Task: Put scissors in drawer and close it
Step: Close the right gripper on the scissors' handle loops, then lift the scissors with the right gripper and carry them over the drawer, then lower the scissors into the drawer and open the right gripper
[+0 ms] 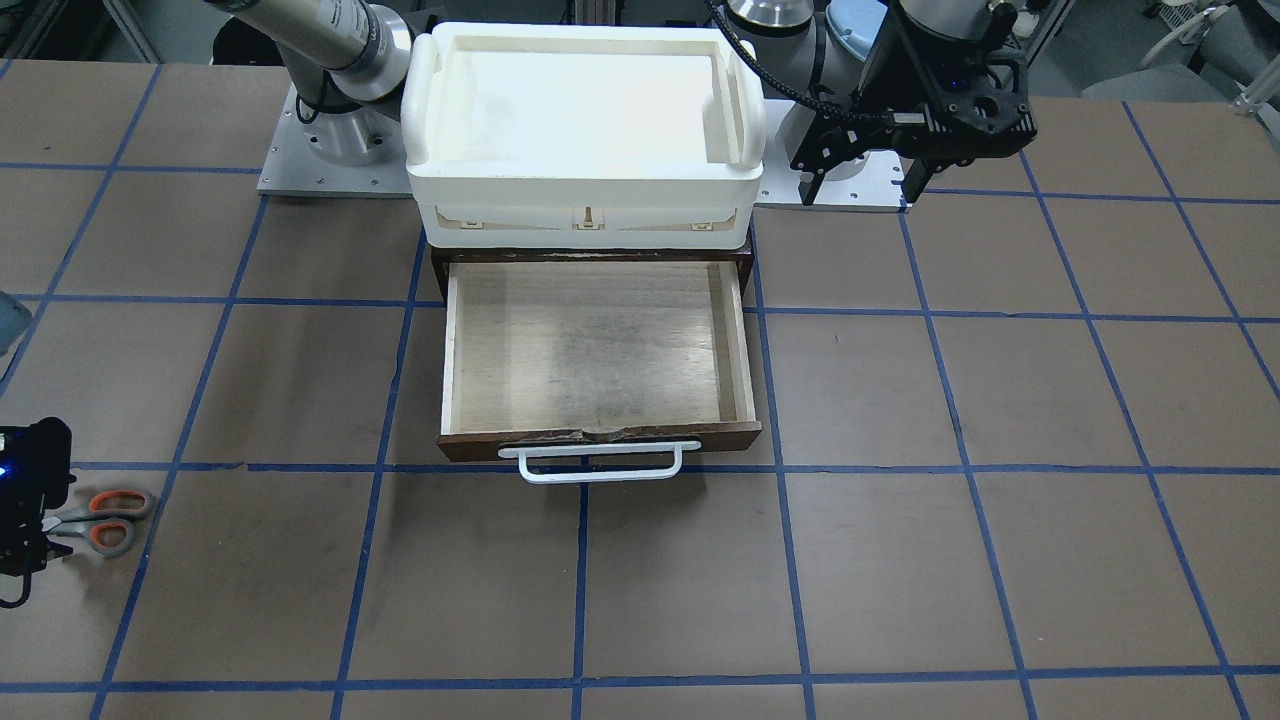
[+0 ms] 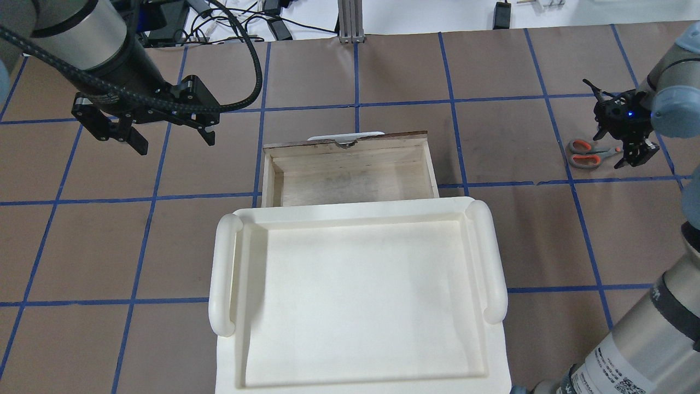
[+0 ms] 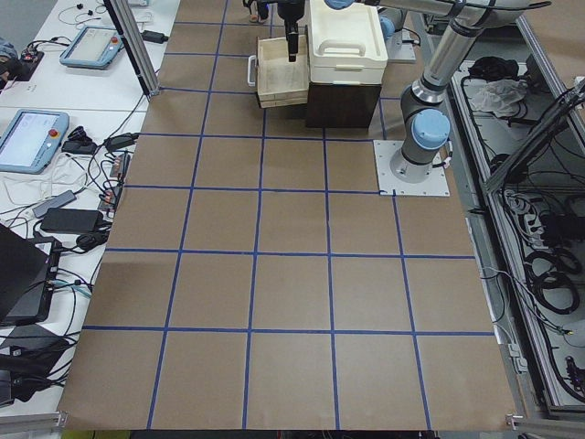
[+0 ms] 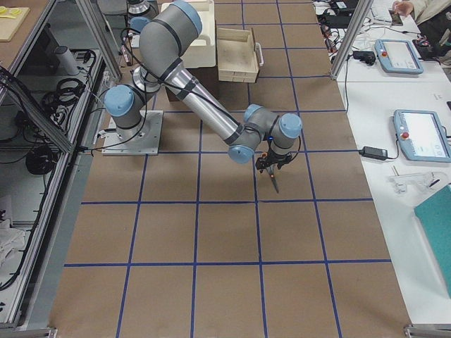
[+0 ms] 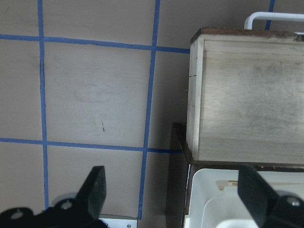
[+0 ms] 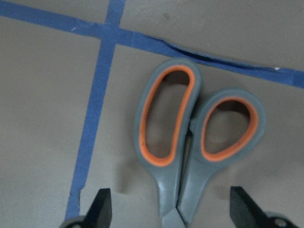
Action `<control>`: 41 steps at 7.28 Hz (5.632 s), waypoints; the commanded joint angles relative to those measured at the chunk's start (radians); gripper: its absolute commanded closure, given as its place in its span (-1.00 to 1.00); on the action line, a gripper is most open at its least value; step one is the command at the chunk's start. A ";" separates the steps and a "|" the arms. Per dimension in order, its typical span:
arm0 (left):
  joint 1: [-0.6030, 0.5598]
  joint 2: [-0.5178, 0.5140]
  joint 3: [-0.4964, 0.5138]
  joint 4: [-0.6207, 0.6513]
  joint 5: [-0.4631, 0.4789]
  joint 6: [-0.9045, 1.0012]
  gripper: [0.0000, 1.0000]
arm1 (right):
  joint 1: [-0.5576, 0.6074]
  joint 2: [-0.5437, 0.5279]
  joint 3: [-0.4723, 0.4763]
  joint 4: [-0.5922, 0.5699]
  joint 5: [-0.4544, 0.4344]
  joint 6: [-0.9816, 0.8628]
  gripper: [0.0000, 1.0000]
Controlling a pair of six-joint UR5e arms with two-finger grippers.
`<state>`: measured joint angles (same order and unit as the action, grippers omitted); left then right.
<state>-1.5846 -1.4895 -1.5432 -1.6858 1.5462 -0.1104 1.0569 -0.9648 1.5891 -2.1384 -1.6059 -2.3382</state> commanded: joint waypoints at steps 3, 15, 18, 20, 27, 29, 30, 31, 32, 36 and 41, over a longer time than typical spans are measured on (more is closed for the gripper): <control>0.000 0.000 0.000 -0.002 0.000 0.000 -1.00 | 0.000 0.003 0.000 0.002 -0.029 -0.009 0.64; 0.000 0.000 0.000 -0.003 0.000 0.000 -1.00 | 0.251 -0.348 -0.015 0.113 -0.011 0.261 1.00; 0.000 0.000 0.000 -0.003 0.000 0.000 -1.00 | 0.415 -0.405 -0.015 0.184 0.040 0.541 1.00; 0.000 0.000 -0.002 -0.003 0.000 0.000 -1.00 | 0.518 -0.410 -0.017 0.219 0.031 0.702 1.00; 0.000 0.003 0.000 -0.009 0.000 0.000 -1.00 | 0.866 -0.364 -0.015 0.285 -0.017 1.198 1.00; 0.000 0.005 0.000 -0.011 0.000 0.000 -1.00 | 0.937 -0.327 -0.017 0.276 -0.017 1.252 1.00; 0.000 0.005 0.000 -0.011 0.000 0.000 -1.00 | 0.945 -0.313 -0.017 0.256 -0.008 1.278 1.00; 0.000 0.005 0.000 -0.009 0.000 0.002 -1.00 | 0.962 -0.299 -0.017 0.249 -0.006 1.280 1.00; 0.000 0.005 0.000 -0.009 0.000 0.000 -1.00 | 0.985 -0.281 -0.018 0.246 -0.006 1.289 1.00; 0.000 0.005 0.000 -0.011 0.000 0.000 -1.00 | 1.003 -0.256 -0.018 0.227 -0.005 1.332 -0.06; 0.000 0.005 0.000 -0.011 0.000 0.000 -1.00 | 0.869 -0.348 -0.074 0.241 -0.020 1.623 -1.00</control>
<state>-1.5846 -1.4851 -1.5432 -1.6966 1.5463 -0.1105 1.9960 -1.2839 1.5248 -1.9149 -1.6291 -0.8659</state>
